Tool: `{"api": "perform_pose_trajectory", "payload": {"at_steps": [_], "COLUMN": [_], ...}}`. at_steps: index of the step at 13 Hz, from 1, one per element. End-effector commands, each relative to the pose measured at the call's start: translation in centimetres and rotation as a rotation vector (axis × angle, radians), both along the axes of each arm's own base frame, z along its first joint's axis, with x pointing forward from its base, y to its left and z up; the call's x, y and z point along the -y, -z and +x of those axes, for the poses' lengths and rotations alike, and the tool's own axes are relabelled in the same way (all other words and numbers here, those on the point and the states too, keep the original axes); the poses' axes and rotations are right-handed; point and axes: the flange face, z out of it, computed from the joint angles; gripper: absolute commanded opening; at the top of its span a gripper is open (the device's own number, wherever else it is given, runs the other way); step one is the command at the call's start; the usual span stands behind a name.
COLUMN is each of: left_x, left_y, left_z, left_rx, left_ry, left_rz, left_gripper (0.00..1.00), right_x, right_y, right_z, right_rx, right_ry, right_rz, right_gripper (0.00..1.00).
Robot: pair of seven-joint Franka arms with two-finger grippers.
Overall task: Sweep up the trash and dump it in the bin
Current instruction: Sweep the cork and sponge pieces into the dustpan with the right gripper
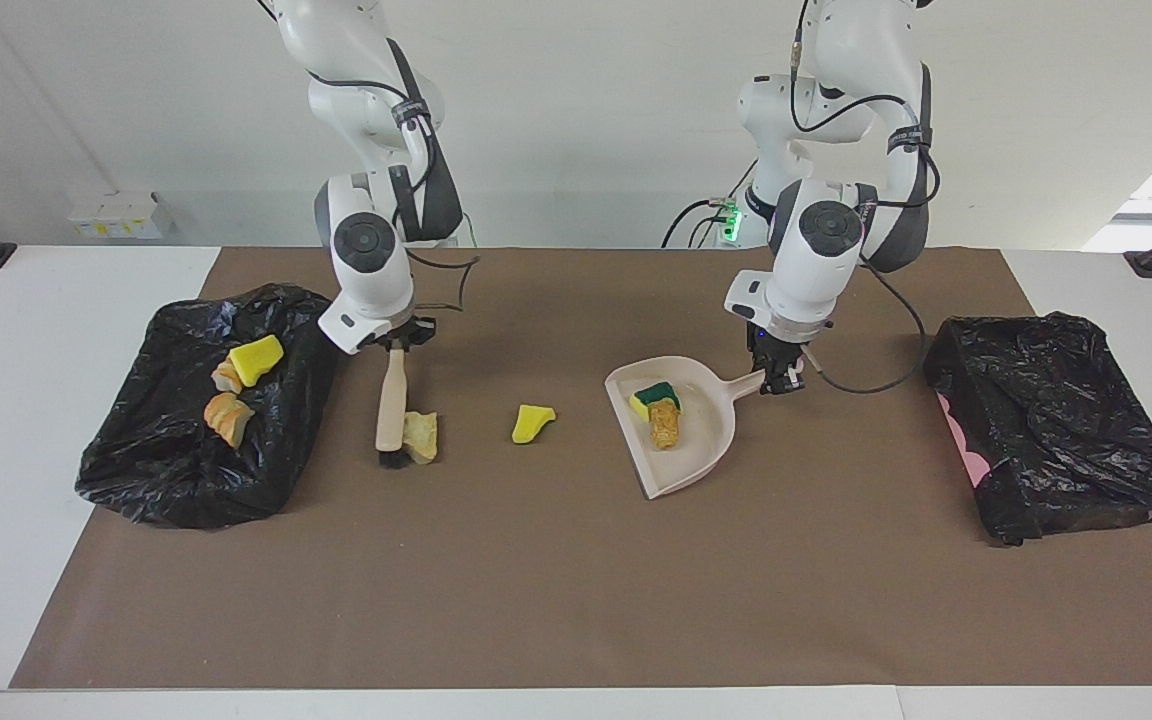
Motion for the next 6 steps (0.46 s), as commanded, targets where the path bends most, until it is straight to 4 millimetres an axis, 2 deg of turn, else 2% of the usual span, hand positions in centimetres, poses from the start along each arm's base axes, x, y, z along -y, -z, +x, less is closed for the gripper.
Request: {"api": "perform_pose_trajectory", "payload": {"at_steps": [1,2,6], "left_x": [-0.9,-0.9,-1.6], "left_y": [0.0,0.0,0.0], "left_z": [-1.2,-1.3,-1.3], "left_rx": [0.017,0.016,0.014], "left_ry": [-0.012,-0.012,-0.024], "left_rz": [0.014,0.015,0.016], "left_gripper": [0.00,0.00,0.00], "right_x": [-6.2,-8.3,-13.1], "right_y": [-0.9,-0.8,-1.0], "right_z": [-0.1,-0.4,-1.7], "right_rx": [-0.011,-0.020,-0.047], "right_ry": [0.037,0.055,0.170], "right_rz": [0.078,0.091,0.213], "right_gripper": [0.00,0.00,0.00]}}
